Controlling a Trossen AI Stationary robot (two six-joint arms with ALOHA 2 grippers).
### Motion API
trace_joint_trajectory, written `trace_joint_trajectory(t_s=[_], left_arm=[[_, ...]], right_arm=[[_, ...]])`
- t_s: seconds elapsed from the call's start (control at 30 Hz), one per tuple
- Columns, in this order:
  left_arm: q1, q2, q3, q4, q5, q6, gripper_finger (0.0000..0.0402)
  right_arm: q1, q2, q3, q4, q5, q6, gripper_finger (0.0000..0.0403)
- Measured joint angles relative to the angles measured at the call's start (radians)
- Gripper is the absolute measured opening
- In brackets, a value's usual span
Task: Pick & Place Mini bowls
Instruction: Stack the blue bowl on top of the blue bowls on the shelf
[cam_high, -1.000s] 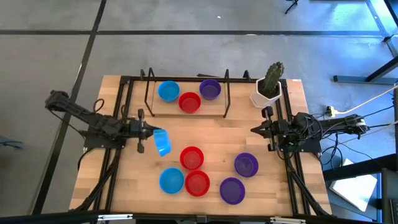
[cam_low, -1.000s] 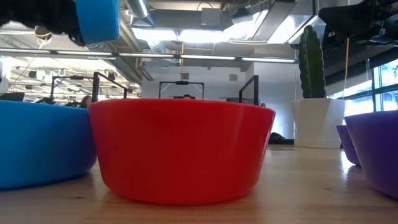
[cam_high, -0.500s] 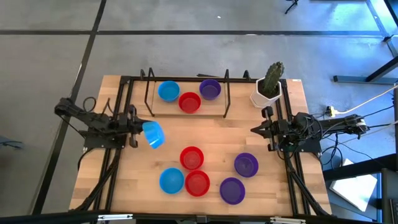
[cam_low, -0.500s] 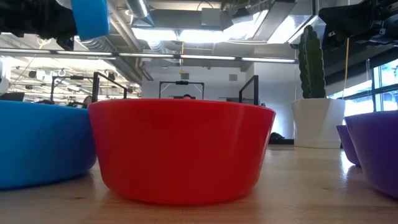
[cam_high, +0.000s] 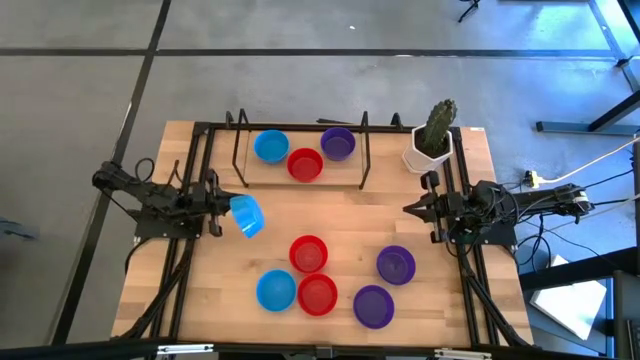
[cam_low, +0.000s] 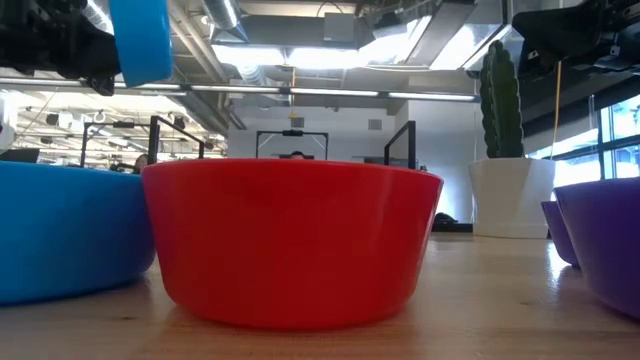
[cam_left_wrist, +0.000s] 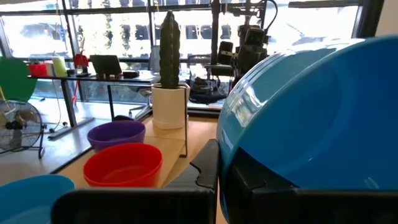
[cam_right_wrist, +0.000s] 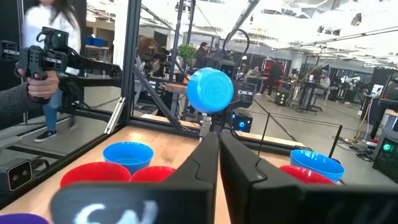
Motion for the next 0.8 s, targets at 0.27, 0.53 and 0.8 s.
trace_joint_trajectory(t_s=[0.27, 0.53, 0.8], left_arm=[[0.0, 0.0, -0.013, 0.031, 0.006, 0.007, 0.0003], [0.0, -0.001, -0.013, 0.03, 0.006, 0.011, 0.0003], [0.018, 0.101, 0.122, 0.104, -0.157, 0.03, 0.0003]], right_arm=[[0.0, 0.0, 0.0, 0.0, 0.0, 0.0, 0.0021], [0.0, 0.0, 0.0, 0.0, 0.0, 0.0, 0.0022], [0.0, 0.0, 0.0, 0.0, 0.0, 0.0, 0.0022]])
